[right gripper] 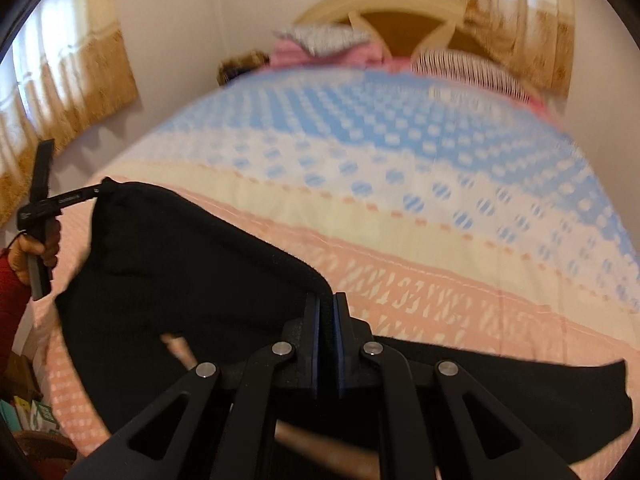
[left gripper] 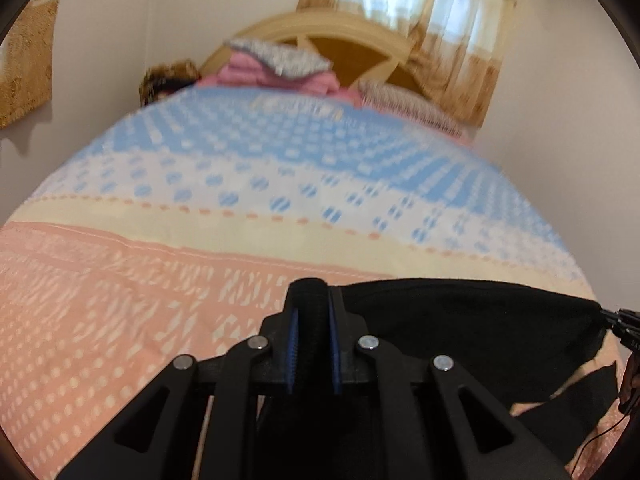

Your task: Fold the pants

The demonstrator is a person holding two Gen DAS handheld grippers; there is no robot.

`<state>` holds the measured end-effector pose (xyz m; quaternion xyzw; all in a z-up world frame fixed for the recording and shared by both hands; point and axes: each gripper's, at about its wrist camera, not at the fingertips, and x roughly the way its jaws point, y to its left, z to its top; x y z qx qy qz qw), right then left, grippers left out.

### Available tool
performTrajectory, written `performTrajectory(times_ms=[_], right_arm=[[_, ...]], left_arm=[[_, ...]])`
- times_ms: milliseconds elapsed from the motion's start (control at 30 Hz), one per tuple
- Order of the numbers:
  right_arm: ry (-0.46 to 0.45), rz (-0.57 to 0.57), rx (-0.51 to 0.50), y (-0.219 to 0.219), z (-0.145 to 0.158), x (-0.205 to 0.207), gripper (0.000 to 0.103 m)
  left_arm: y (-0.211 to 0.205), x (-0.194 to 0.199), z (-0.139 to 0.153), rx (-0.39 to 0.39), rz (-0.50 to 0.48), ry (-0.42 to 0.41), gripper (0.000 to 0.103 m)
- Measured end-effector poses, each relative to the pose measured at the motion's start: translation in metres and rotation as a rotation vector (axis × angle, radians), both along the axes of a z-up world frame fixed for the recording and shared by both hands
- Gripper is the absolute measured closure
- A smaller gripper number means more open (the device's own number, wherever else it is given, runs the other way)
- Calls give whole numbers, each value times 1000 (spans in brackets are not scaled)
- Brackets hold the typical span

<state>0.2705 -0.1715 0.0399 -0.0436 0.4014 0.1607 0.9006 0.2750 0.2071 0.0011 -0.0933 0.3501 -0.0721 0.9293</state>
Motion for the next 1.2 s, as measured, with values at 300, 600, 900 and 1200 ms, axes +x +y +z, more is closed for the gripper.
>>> performTrajectory(times_ms=[300,600,900,1200], right_arm=[[-140,16,-67,20,-1,-133,97],[-60,-46,-66,20,-68,-194,97],[17,-45,3,16,-72,-221,52],[-118,-10,151,41,-26,-198,51]], left_arm=[[3,-99,-9,21,-5,-124,89],[10,-165,-63,85,68,-92,54],[31,-198,-72,116,89,33,40],[-16,-187,-58,-180,-111,90,40]])
